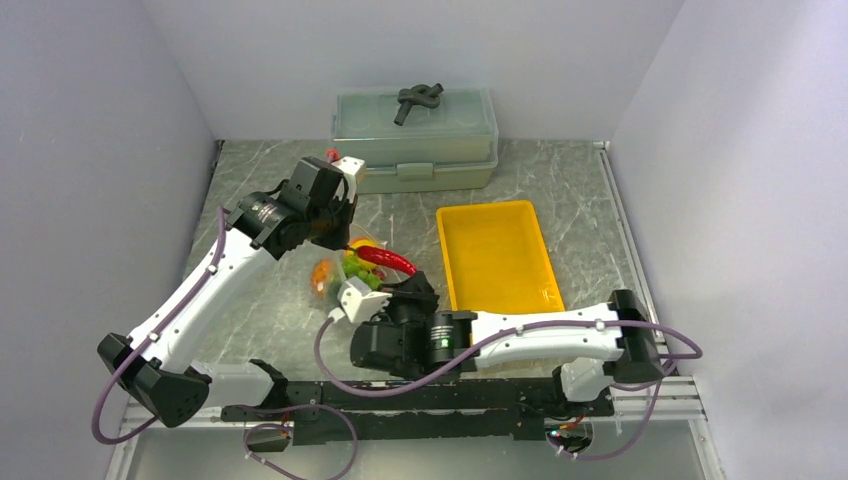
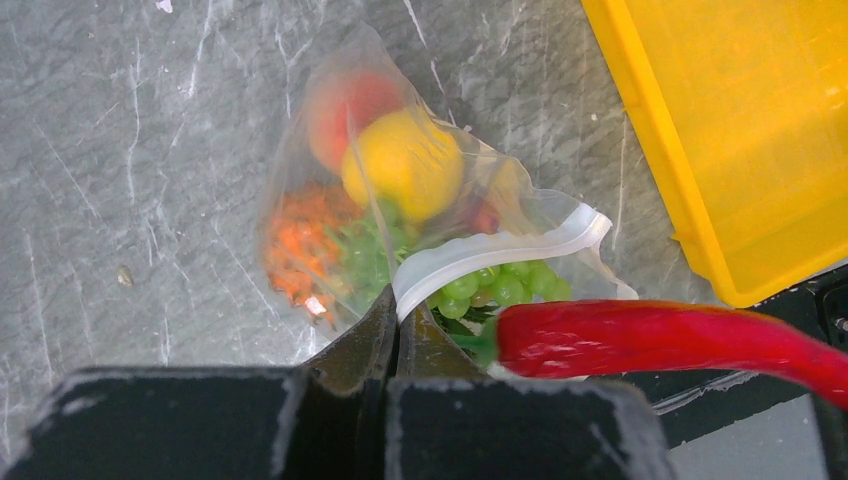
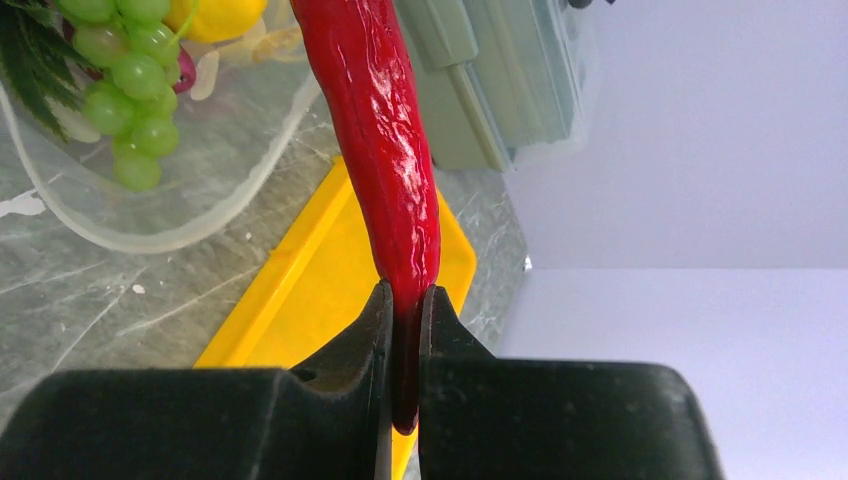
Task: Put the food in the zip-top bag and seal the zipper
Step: Place the fake vegetable in the zipper food storage bag.
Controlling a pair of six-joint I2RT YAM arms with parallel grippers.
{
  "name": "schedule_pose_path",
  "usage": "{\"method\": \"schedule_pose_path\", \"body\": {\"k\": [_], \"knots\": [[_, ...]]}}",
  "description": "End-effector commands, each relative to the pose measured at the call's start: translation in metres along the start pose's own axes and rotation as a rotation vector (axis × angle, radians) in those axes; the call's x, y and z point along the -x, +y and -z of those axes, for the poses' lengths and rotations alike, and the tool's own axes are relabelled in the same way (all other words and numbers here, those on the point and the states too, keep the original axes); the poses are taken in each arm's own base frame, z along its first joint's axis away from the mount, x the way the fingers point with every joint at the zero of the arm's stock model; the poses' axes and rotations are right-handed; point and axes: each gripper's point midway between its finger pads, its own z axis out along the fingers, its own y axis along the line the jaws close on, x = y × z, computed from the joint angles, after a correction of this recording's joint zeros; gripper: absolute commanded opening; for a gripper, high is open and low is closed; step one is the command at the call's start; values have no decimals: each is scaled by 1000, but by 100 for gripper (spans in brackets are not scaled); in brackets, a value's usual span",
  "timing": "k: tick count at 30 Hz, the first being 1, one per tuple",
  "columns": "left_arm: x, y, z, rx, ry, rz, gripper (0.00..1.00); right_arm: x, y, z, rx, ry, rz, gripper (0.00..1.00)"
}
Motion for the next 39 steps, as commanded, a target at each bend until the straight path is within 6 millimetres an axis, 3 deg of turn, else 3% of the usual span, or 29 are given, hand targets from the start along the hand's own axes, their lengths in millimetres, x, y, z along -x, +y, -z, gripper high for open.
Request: {"method": "schedule_pose_path", "body": {"k": [1, 20, 30, 39], "knots": [[21, -6, 14, -39, -78, 1, 0, 22, -5, -4, -61, 1, 70, 0], [20, -12, 16, -80, -99, -7, 0, 72, 35, -43, -65, -4, 220, 0], [21, -15, 19, -99, -114, -11, 0, 89, 48, -66, -54, -33, 177, 0], [22, -14, 20, -100, -123, -13, 0, 93, 56, -78, -26, -54, 115, 18]]}}
